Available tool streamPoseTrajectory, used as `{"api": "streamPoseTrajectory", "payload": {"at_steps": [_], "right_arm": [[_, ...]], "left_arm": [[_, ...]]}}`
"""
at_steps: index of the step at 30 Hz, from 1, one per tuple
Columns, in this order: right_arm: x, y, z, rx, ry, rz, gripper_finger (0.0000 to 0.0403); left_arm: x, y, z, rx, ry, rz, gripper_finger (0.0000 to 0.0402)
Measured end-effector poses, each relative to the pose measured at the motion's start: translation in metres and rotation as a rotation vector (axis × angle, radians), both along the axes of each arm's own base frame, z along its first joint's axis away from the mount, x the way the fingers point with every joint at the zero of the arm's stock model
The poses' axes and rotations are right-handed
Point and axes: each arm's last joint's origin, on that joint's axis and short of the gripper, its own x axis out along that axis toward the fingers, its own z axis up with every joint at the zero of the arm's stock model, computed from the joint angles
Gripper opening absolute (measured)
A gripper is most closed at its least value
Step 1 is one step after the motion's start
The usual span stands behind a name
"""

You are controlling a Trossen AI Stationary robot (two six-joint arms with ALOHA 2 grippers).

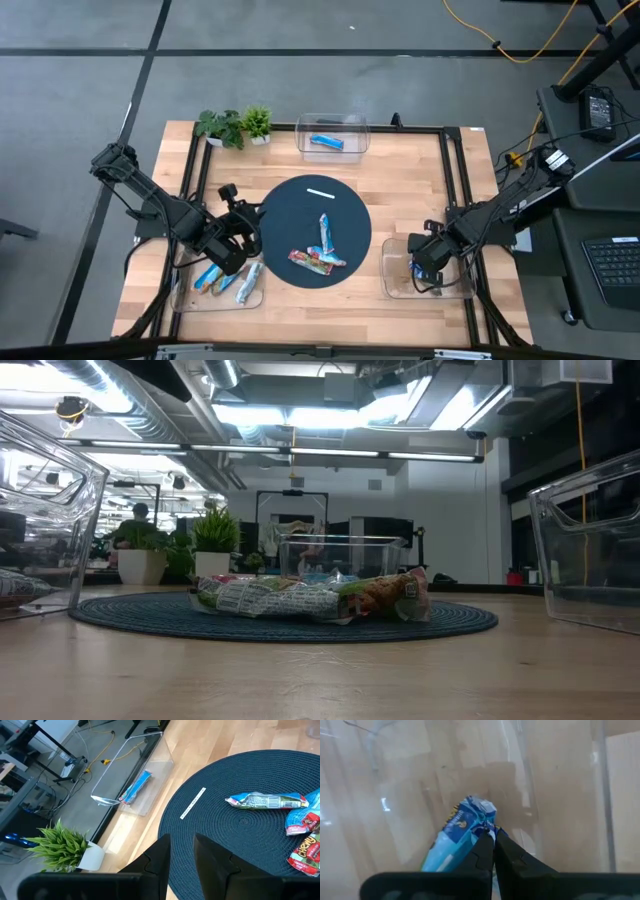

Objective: Pick and place Granola Bars by type
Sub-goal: Put the blue granola bar into the bottom right transparent bin

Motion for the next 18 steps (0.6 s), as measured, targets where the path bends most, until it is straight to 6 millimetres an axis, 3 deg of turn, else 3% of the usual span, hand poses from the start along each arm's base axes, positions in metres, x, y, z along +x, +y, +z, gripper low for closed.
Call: {"api": "streamPoseTrajectory", "payload": {"at_steps": [8, 18], "right_arm": [[-0.006, -0.005, -0.019, -0.004, 0.015, -0.024, 0.0011], [-0.008, -0.006, -0.023, -0.007, 0.021, -0.023, 0.0069]], "left_arm": [[0.0, 0.0, 0.0, 0.0, 0.0, 0.0, 0.0077], [0.003, 0.005, 0.0, -0.003, 0.0, 0.025, 0.0077]]}}
